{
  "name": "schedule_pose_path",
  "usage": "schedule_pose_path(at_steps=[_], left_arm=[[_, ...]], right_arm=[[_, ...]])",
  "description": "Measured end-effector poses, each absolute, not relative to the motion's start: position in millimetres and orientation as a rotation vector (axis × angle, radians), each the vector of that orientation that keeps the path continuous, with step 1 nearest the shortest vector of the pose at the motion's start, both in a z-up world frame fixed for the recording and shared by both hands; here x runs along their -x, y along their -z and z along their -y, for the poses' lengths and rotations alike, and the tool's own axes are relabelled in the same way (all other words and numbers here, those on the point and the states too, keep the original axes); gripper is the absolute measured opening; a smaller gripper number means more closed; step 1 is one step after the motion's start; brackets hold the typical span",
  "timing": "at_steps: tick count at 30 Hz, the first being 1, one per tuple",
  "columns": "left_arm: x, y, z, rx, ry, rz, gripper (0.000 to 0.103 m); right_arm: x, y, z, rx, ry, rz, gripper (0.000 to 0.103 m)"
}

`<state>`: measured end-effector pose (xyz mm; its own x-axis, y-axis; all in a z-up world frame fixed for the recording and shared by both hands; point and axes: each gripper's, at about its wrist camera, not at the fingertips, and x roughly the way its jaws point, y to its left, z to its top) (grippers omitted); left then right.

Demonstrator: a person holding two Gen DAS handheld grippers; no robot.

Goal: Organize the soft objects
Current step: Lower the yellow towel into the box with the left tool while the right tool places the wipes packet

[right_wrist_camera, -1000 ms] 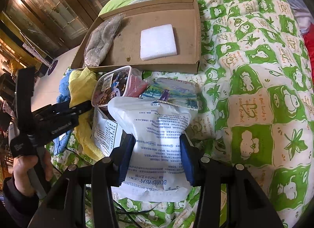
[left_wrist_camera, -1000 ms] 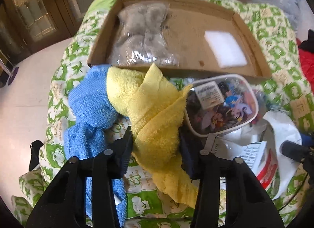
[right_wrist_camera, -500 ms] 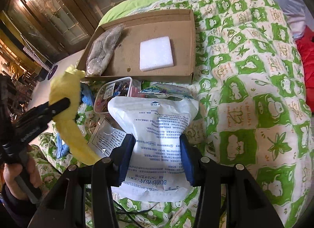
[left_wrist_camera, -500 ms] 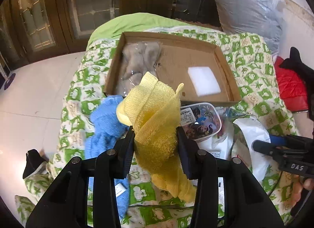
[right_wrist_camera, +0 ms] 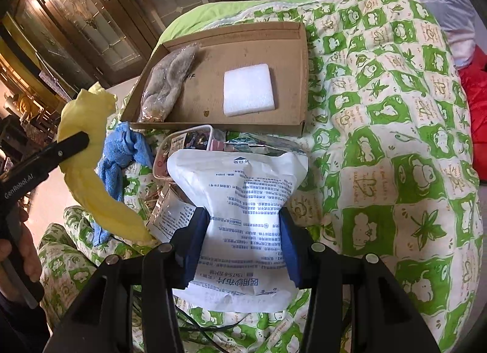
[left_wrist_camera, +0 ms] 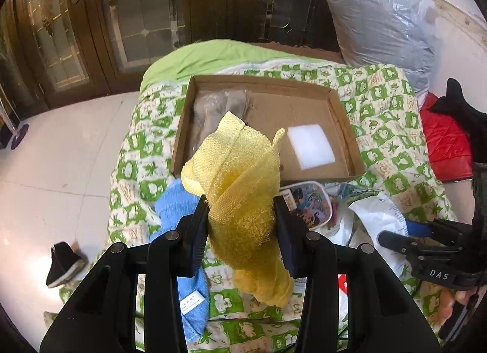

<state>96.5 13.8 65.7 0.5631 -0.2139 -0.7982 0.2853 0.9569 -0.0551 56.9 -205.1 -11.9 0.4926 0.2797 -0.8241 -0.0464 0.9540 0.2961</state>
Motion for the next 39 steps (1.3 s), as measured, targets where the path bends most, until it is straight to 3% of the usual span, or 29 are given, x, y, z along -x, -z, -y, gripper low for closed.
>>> schedule_pose_path(at_steps=[24, 39], left_arm=[[-127.7, -85.2, 7.1, -0.098, 0.310, -0.926, 0.040], [-198.8, -107.3, 31.1, -0.041, 0.326, -0.911, 0.040]], right_arm=[[-85.3, -22.6, 217.8, -0.211, -0.192, -1.007, 0.047], [-113.3, -35.7, 222.7, -0.220, -0.179, -0.973, 0.047]])
